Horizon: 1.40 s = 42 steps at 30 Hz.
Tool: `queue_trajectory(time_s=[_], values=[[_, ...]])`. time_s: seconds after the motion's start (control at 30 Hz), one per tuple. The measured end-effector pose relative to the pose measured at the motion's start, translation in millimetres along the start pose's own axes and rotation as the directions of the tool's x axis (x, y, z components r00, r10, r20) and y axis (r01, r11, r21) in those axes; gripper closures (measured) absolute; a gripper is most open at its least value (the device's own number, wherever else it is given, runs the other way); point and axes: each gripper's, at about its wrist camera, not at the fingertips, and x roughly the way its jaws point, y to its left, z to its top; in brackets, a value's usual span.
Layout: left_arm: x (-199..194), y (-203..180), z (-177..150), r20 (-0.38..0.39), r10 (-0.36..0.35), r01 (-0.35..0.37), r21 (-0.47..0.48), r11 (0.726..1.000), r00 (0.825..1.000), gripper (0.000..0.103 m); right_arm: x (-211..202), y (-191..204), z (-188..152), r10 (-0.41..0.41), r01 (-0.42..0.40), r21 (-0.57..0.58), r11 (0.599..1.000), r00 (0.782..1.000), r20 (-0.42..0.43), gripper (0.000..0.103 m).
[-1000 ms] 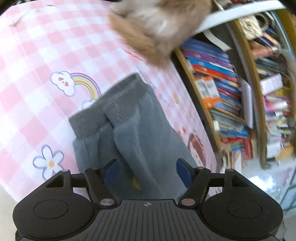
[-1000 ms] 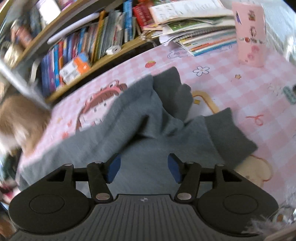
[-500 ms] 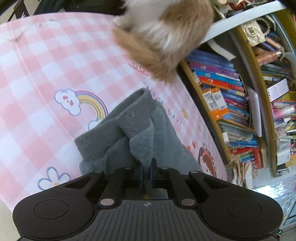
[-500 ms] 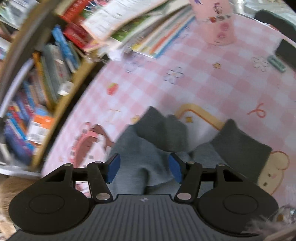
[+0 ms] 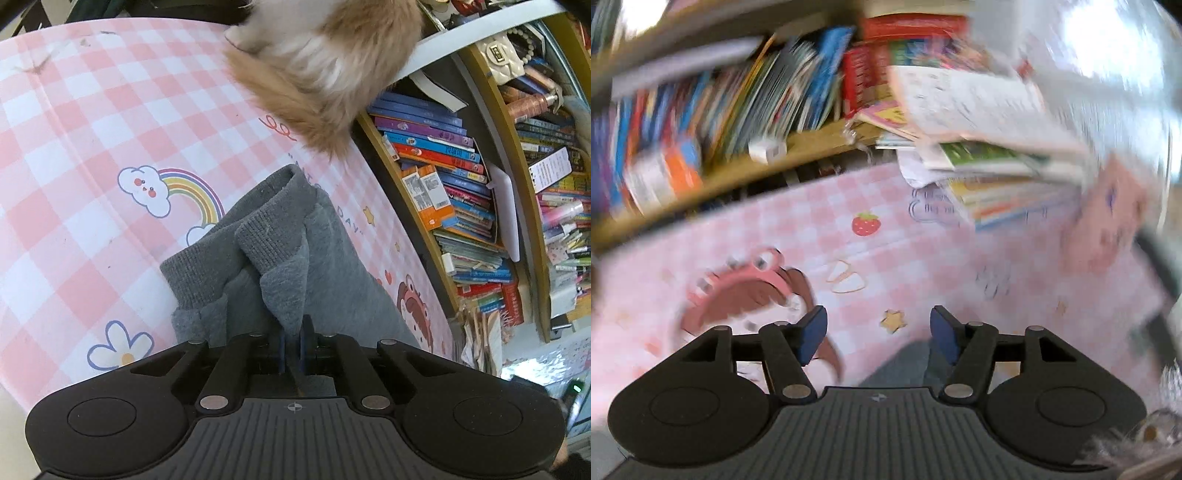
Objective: Fold clothes
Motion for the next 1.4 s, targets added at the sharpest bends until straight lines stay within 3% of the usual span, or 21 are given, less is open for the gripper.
queue_trajectory(time_s=[0.13, 0.23, 0.37, 0.5, 0.57, 0.7, 0.8, 0.83, 0.87, 0.93, 1.0, 1.03, 1.1, 1.13, 1.17, 1.2, 1.23, 1.3, 1.33, 1.4], values=[[-3, 2, -1, -0.004, -0.014, 0.014, -0.001, 1.000, 1.000, 0.097, 15, 6, -20, -0.120, 0.115, -0.144, 0.983, 0.992, -0.028, 0.047], [-6, 5, -1, -0.011, -0.024, 0.024, 0.002, 1.000, 1.000, 0.097, -7, -31, -44, -0.088, 0.086, -0.052, 0.995, 0.995, -0.042, 0.048], [-6, 8, -1, -0.033, -0.025, 0.025, 0.000, 1.000, 0.999, 0.097, -33, -95, -90, -0.040, 0.063, 0.160, 0.985, 0.989, -0.141, 0.051], [-2, 9, 2, -0.061, -0.034, 0.034, 0.004, 0.999, 0.998, 0.097, -36, -145, -124, 0.111, -0.024, 0.419, 0.908, 0.977, -0.184, 0.050], [0, 9, 5, -0.067, -0.047, 0.047, -0.002, 0.999, 0.997, 0.097, -35, -161, -133, 0.201, -0.111, 0.519, 0.848, 0.972, -0.120, 0.050], [3, 7, 7, -0.071, -0.060, 0.059, -0.014, 0.998, 0.996, 0.097, -30, -174, -139, 0.297, -0.220, 0.636, 0.740, 0.955, -0.015, 0.050], [6, 6, 8, -0.074, -0.054, 0.052, -0.020, 0.998, 0.996, 0.097, -27, -169, -132, 0.326, -0.266, 0.622, 0.737, 0.945, 0.019, 0.055], [7, 7, 8, -0.075, -0.051, 0.049, -0.028, 0.998, 0.996, 0.097, -25, -166, -128, 0.338, -0.283, 0.611, 0.739, 0.941, 0.026, 0.062], [8, 8, 9, -0.076, -0.048, 0.045, -0.037, 0.998, 0.996, 0.097, -24, -162, -121, 0.357, -0.304, 0.597, 0.743, 0.934, 0.031, 0.081], [10, 11, 9, -0.079, -0.038, 0.033, -0.057, 0.998, 0.996, 0.097, -25, -154, -102, 0.394, -0.351, 0.558, 0.752, 0.918, 0.048, 0.093], [10, 11, 10, -0.079, -0.035, 0.030, -0.063, 0.998, 0.996, 0.097, -38, -146, -77, 0.421, -0.414, 0.493, 0.765, 0.901, 0.103, 0.096], [9, 9, 10, -0.079, -0.033, 0.029, -0.058, 0.998, 0.996, 0.097, -53, -148, -66, 0.445, -0.468, 0.469, 0.749, 0.880, 0.168, 0.096], [6, 5, 11, -0.079, -0.034, 0.031, -0.041, 0.999, 0.996, 0.097, -88, -156, -50, 0.494, -0.583, 0.427, 0.691, 0.813, 0.309, 0.097], [5, 4, 12, -0.078, -0.035, 0.032, -0.034, 0.999, 0.996, 0.097, -101, -163, -50, 0.491, -0.600, 0.420, 0.681, 0.800, 0.346, 0.097], [4, 4, 12, -0.077, -0.036, 0.034, -0.032, 0.999, 0.996, 0.097, -112, -172, -53, 0.476, -0.599, 0.423, 0.680, 0.800, 0.367, 0.097], [3, 4, 12, -0.075, -0.039, 0.036, -0.035, 0.999, 0.996, 0.097, -116, -180, -61, 0.454, -0.579, 0.444, 0.684, 0.814, 0.363, 0.097], [3, 5, 12, -0.073, -0.041, 0.038, -0.040, 0.998, 0.996, 0.097, -109, -187, -74, 0.424, -0.529, 0.479, 0.701, 0.849, 0.317, 0.097], [3, 6, 10, -0.075, -0.041, 0.037, -0.050, 0.998, 0.996, 0.097, -83, -195, -104, 0.360, -0.391, 0.546, 0.741, 0.918, 0.169, 0.097], [5, 7, 9, -0.083, -0.038, 0.033, -0.054, 0.998, 0.996, 0.097, -63, -197, -118, 0.336, -0.322, 0.571, 0.755, 0.938, 0.084, 0.097], [8, 9, 8, -0.097, -0.031, 0.025, -0.063, 0.998, 0.995, 0.097, -27, -199, -145, 0.300, -0.209, 0.600, 0.772, 0.953, -0.053, 0.097]])
